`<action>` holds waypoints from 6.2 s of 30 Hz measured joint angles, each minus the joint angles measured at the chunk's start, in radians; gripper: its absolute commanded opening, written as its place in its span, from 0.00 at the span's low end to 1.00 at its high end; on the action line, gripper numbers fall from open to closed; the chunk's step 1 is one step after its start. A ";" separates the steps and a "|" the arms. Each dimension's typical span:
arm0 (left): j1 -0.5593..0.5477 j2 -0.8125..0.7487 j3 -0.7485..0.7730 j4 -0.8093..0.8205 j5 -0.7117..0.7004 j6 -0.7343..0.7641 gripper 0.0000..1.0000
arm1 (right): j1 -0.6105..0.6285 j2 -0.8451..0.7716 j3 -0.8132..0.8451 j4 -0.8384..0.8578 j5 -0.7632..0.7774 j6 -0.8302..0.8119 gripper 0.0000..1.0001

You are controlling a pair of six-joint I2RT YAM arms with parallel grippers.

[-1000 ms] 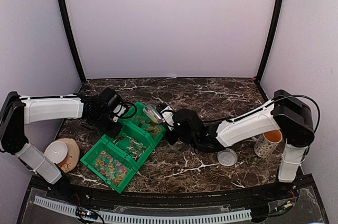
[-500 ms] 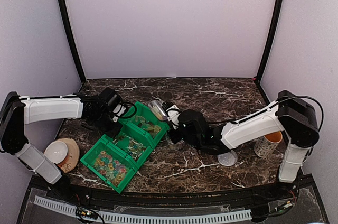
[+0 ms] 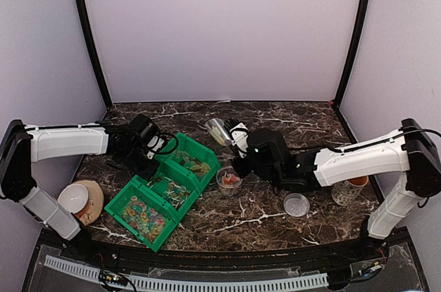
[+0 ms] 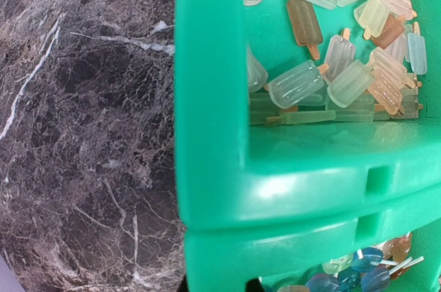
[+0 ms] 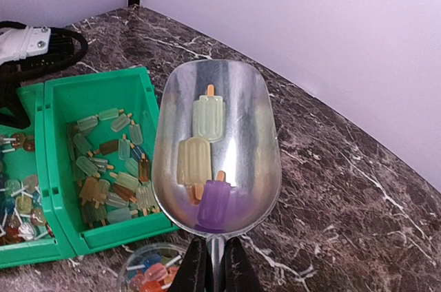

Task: Pack the candies
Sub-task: Place the fake candies in the packing box, then scoop the fake candies from the plate.

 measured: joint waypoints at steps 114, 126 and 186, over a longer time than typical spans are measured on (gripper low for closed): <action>-0.056 -0.002 0.000 0.000 -0.048 0.000 0.00 | 0.228 0.522 0.970 -1.401 0.298 -0.160 0.00; -0.066 -0.002 0.000 0.000 -0.072 0.000 0.00 | 0.228 0.599 1.004 -1.449 0.356 -0.220 0.00; -0.054 -0.101 -0.049 -0.021 -0.089 0.000 0.00 | -0.028 0.506 0.630 -0.469 -0.424 -0.193 0.00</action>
